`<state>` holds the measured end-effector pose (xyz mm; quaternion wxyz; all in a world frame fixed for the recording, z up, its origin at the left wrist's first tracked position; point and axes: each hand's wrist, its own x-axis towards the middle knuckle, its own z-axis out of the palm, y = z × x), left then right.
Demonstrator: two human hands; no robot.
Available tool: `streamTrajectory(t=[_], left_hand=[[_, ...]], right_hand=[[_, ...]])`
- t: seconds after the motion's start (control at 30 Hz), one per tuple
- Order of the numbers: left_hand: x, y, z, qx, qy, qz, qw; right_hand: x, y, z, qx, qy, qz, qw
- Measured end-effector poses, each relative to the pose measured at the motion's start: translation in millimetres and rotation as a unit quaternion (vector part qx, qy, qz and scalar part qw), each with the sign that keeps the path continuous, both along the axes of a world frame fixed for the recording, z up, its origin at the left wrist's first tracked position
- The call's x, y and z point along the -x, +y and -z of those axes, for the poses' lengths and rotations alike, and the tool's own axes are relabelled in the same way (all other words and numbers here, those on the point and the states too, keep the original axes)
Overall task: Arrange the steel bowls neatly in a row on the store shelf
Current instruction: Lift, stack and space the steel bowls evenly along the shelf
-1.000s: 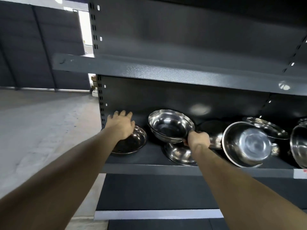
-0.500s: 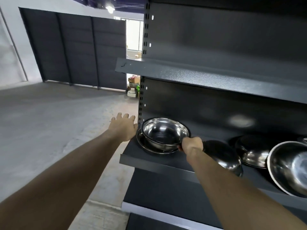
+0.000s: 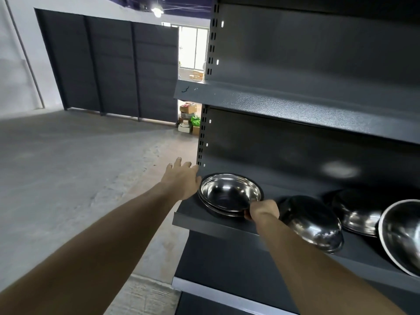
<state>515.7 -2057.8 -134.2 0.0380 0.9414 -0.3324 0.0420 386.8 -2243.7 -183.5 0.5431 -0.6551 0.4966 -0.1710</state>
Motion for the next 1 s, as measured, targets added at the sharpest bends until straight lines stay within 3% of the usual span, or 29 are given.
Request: streamTrajectory(t=[0.5, 0.77, 1.0], left_hand=[[0.1, -69.0, 5.4, -0.014, 0.023, 0.099, 0.995], [50.9, -151.3, 9.5, -0.021, 0.035, 0.214, 0.976], [97.6, -202.1, 24.4, 0.008, 0.078, 0.265, 0.961]], right_hand=[[22.5, -21.7, -20.2, -0.020, -0.053, 0.055, 0.997], [94.8, -68.1, -27.6, 0.054, 0.014, 0.161, 0.985], [145.4, -106.9, -17.4, -0.014, -0.024, 0.202, 0.979]])
